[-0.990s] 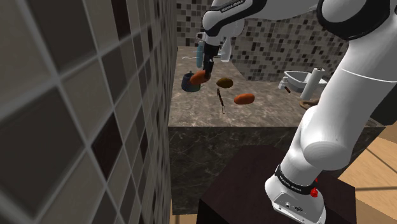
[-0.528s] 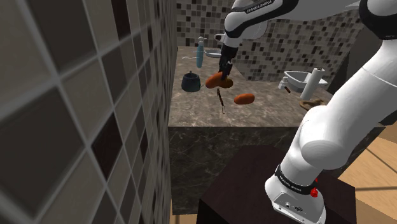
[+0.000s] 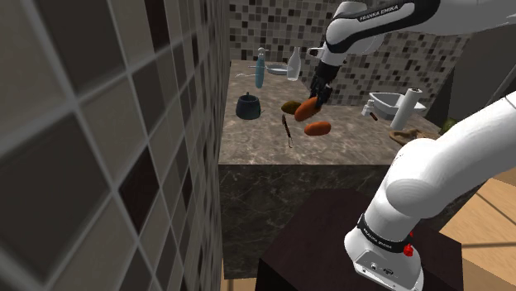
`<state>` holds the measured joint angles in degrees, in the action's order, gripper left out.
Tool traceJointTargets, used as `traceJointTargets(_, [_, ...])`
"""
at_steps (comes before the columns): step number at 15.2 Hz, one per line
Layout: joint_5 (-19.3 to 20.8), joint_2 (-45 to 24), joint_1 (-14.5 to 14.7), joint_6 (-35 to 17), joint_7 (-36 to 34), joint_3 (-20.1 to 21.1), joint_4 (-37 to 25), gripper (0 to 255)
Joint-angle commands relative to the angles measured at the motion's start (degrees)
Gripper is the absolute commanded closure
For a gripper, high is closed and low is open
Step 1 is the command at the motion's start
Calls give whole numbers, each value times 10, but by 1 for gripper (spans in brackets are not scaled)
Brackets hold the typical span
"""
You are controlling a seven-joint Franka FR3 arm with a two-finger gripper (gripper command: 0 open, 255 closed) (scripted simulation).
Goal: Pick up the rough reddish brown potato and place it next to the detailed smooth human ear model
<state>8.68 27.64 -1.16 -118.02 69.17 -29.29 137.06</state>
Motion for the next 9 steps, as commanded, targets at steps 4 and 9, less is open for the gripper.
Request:
traceJointTargets(4, [40, 74, -46, 28, 38, -22, 42, 255])
traceJointTargets(9, [80, 137, -96, 63, 88, -51, 67, 255])
